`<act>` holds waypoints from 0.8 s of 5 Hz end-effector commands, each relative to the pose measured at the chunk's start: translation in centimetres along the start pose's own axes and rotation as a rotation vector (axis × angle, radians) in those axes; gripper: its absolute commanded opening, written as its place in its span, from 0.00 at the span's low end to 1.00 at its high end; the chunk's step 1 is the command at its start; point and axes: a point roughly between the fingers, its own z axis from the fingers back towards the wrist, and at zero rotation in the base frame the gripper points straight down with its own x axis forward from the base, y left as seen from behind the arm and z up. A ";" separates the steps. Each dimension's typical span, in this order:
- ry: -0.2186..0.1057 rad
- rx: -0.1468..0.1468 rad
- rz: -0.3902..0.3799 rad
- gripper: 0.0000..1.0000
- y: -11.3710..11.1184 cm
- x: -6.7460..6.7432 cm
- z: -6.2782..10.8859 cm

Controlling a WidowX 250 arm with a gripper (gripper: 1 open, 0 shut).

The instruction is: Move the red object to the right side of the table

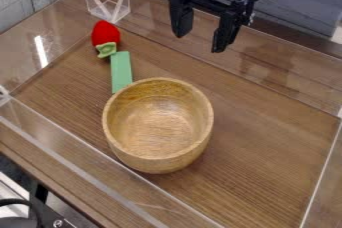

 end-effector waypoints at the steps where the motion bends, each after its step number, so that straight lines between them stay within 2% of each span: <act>1: 0.021 -0.002 0.032 1.00 0.4 -0.1 -0.3; 2: 0.015 -0.009 0.097 1.00 2.3 0.1 0.1; 4: -0.017 -0.031 0.477 1.00 10.8 0.7 2.3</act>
